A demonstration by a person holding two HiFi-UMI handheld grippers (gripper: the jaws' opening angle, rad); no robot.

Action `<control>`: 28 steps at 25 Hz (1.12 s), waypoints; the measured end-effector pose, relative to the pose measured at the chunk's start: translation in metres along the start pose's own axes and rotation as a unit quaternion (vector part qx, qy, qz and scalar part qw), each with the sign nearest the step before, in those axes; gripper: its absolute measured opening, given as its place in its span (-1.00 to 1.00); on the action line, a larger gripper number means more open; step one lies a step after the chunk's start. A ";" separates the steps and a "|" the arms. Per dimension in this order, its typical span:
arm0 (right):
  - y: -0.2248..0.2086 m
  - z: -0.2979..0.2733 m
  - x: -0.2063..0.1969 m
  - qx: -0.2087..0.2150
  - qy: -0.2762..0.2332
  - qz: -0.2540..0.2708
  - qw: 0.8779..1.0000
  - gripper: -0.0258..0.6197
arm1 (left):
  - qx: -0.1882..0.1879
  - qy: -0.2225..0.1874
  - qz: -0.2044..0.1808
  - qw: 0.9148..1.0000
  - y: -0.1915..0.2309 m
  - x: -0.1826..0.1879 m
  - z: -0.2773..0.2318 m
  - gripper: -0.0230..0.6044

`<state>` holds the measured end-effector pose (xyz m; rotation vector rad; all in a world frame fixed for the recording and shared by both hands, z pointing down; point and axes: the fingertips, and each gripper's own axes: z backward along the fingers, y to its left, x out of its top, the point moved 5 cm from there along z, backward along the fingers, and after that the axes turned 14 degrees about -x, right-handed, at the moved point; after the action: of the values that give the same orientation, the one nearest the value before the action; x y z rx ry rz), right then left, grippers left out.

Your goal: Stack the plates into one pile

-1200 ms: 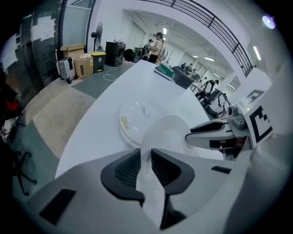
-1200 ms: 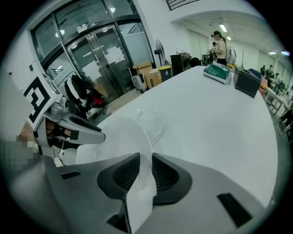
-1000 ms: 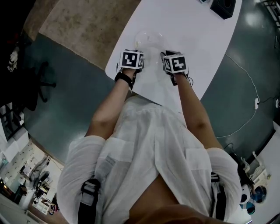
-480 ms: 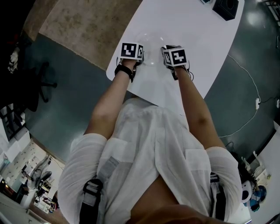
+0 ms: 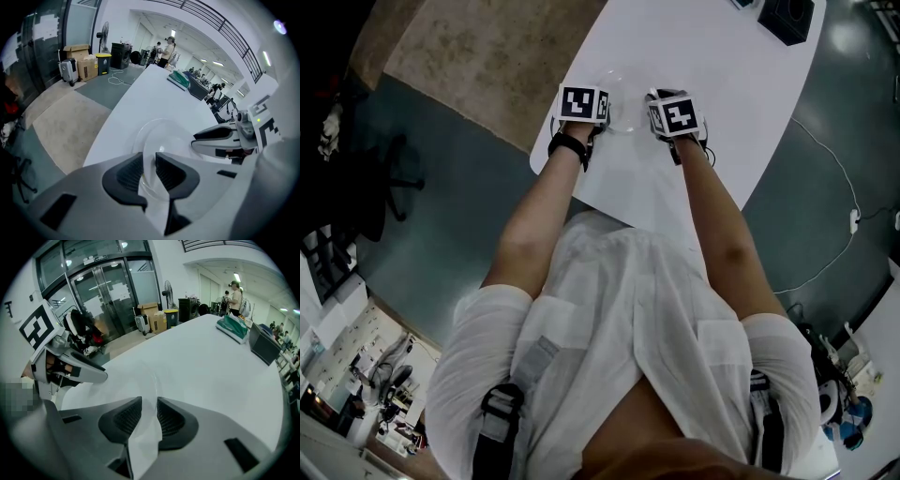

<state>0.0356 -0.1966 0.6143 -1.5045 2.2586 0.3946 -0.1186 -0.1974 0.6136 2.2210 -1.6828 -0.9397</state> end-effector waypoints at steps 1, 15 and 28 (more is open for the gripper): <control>0.000 -0.001 0.001 -0.001 0.000 0.001 1.000 -0.55 | 0.001 -0.001 -0.001 1.000 0.000 0.002 0.000 -0.65; -0.010 0.013 0.015 -0.006 -0.035 -0.010 0.999 -0.51 | 0.014 -0.037 -0.054 0.998 -0.003 0.024 0.019 -0.34; -0.026 0.052 -0.003 -0.002 -0.078 -0.059 0.995 -0.51 | 0.006 -0.060 -0.056 0.997 -0.004 0.018 0.038 -0.36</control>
<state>0.0698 -0.1811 0.5695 -1.5433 2.0392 0.4638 -0.1352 -0.2051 0.5759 2.3309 -1.6315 -1.1119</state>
